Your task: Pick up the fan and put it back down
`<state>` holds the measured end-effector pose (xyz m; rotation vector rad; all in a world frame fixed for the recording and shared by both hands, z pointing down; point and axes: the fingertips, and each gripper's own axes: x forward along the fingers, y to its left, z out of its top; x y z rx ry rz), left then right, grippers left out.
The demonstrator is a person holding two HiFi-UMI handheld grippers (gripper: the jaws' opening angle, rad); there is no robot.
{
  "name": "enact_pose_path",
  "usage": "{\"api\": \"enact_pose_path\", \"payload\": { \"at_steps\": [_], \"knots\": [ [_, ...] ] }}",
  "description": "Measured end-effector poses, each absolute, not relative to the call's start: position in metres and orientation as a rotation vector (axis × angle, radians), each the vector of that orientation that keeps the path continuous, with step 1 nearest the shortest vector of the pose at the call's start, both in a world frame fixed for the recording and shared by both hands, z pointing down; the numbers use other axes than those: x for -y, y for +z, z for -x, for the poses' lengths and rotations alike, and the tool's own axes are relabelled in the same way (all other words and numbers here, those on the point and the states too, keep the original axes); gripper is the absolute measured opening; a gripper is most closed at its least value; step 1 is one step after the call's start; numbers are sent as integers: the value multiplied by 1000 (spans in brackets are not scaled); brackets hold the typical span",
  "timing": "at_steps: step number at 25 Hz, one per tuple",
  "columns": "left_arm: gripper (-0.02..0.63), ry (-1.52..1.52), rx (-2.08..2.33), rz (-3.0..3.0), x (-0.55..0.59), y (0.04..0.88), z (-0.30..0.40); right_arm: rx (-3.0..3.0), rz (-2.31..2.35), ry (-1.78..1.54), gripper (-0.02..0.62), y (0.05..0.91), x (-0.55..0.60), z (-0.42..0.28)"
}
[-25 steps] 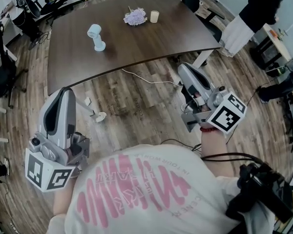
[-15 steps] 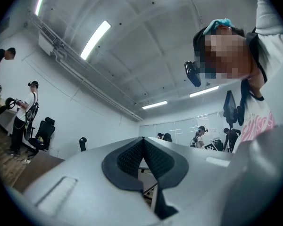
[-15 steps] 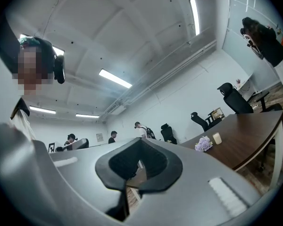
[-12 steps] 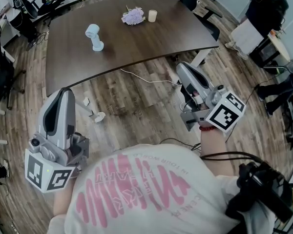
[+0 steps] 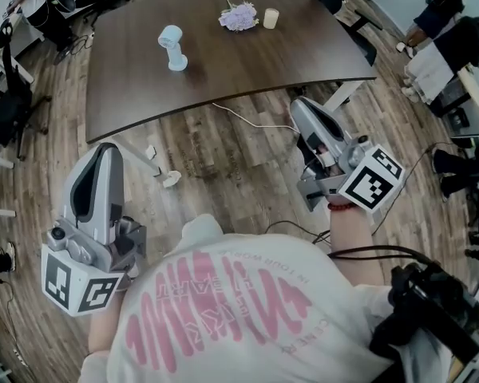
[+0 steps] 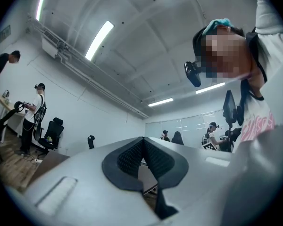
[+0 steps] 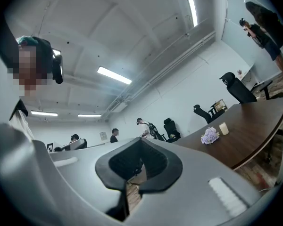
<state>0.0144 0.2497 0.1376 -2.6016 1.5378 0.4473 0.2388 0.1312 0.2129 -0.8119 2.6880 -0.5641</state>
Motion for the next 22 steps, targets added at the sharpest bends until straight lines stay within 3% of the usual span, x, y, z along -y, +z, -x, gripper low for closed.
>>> {"api": "enact_pose_path", "payload": {
  "at_steps": [22],
  "knots": [
    [14,502,-1410,2671,-102,132,63,-2665,900,-537,6,197,-6,-165]
  ]
}}
